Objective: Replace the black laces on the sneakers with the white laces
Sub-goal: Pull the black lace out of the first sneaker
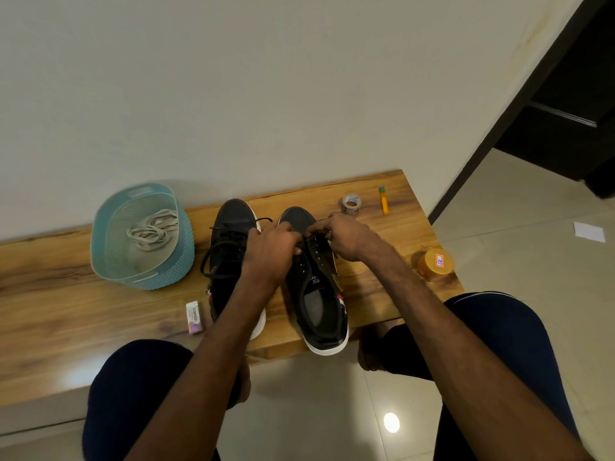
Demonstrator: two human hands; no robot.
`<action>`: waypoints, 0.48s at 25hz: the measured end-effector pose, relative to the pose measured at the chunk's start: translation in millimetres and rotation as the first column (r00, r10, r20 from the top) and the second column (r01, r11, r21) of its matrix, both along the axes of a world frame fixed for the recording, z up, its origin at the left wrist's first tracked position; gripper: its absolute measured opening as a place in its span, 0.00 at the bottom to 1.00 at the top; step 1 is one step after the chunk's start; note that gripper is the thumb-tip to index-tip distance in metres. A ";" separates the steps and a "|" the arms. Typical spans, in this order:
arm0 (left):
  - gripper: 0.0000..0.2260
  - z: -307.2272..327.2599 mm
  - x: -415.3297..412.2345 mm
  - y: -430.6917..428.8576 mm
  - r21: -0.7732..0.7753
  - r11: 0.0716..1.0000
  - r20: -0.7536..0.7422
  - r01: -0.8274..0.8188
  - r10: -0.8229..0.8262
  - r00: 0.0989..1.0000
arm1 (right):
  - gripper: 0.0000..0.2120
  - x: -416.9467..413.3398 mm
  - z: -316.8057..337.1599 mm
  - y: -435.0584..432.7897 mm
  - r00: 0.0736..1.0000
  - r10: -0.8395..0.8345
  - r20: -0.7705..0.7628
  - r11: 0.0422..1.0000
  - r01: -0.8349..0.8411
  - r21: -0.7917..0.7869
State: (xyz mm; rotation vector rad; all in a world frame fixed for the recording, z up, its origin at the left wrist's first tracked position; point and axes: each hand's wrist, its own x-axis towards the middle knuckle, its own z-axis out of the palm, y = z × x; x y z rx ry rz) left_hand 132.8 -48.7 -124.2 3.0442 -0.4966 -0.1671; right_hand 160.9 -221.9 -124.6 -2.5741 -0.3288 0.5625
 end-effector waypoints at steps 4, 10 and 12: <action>0.06 9.4 -4.7 6.1 -0.181 0.980 0.152 -0.077 0.106 0.983 | 0.21 1.2 -5.6 -0.2 1.000 -0.023 -0.004 1.000 0.023 -0.020; 0.09 45.3 12.8 73.5 -0.269 0.781 0.217 -0.564 0.619 0.754 | 0.23 1.5 -6.5 -2.3 0.999 -0.041 -0.017 0.999 0.042 0.033; 0.16 36.3 10.3 64.3 -0.065 0.889 0.177 -0.454 0.458 0.871 | 0.23 3.0 -7.3 -1.8 0.999 -0.038 -0.021 0.998 0.039 0.043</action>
